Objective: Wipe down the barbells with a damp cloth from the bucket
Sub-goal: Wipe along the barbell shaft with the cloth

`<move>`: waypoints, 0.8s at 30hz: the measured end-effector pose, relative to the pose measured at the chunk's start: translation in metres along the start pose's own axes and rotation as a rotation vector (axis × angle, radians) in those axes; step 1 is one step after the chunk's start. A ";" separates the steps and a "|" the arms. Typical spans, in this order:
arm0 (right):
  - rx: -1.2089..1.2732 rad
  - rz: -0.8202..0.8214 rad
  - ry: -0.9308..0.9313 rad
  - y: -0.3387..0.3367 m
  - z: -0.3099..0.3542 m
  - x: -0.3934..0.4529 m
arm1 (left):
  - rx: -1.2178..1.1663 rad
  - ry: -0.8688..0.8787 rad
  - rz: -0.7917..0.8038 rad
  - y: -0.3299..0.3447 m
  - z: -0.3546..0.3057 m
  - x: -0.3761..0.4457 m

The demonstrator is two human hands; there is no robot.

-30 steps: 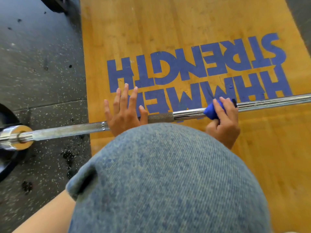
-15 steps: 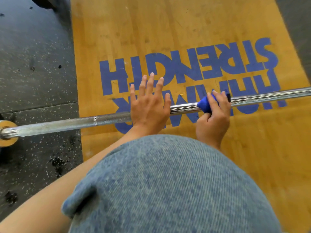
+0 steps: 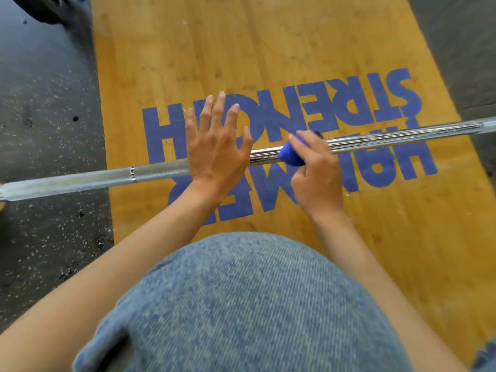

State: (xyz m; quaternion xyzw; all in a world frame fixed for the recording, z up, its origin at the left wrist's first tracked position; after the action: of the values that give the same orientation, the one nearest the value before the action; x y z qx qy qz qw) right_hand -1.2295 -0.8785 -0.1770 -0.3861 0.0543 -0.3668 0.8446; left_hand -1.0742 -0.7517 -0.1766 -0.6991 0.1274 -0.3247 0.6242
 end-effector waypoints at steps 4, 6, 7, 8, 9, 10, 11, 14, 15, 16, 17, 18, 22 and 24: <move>-0.024 -0.215 0.228 -0.017 -0.021 0.018 | 0.049 -0.031 -0.007 0.009 0.007 -0.001; -0.040 -0.080 0.027 0.019 0.015 0.020 | 0.082 -0.038 0.035 0.016 0.006 0.007; -0.053 0.004 -0.102 0.034 0.029 0.017 | 0.083 -0.049 0.069 0.019 0.007 0.013; -0.076 0.046 -0.186 0.039 0.034 0.018 | 0.072 -0.063 0.113 0.023 0.008 0.021; -0.092 0.037 -0.196 0.035 0.028 0.026 | 0.053 -0.075 0.166 0.026 0.010 0.028; -0.086 -0.025 -0.128 0.025 0.014 0.036 | 0.038 -0.081 0.216 0.030 0.011 0.034; -0.067 -0.110 -0.012 0.014 -0.001 0.044 | 0.028 -0.084 0.255 0.035 0.013 0.040; -0.050 -0.186 0.083 0.023 0.005 0.060 | -0.023 -0.097 0.366 0.048 0.017 0.059; -0.040 -0.114 -0.013 0.040 0.022 0.065 | -0.038 -0.106 0.399 0.052 0.019 0.067; -0.037 -0.015 -0.134 0.058 0.038 0.066 | -0.046 -0.112 0.436 0.056 0.020 0.074; -0.047 0.052 -0.224 0.068 0.046 0.068 | -0.049 -0.109 0.480 0.060 0.021 0.081; -0.056 0.057 -0.248 0.067 0.043 0.075 | -0.048 -0.097 0.525 0.064 0.022 0.087; -0.023 -0.226 0.112 0.024 -0.017 0.107 | -0.063 -0.050 0.617 0.074 0.025 0.113; -0.027 -0.178 0.094 0.037 -0.004 0.118 | -0.047 -0.036 0.639 0.078 0.026 0.126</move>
State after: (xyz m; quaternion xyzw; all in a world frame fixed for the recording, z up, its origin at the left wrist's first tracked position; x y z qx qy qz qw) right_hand -1.1241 -0.9433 -0.1831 -0.3830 0.0642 -0.4574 0.8000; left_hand -0.9452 -0.8193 -0.2143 -0.6436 0.3368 -0.0967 0.6805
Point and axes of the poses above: each hand's wrist, its own x-axis towards the middle knuckle, its own y-axis out of the palm, z = x × y, the point moved 9 cm from there along x, towards the middle knuckle, and after that the axes turned 11 degrees about x, right-handed, at the moved point
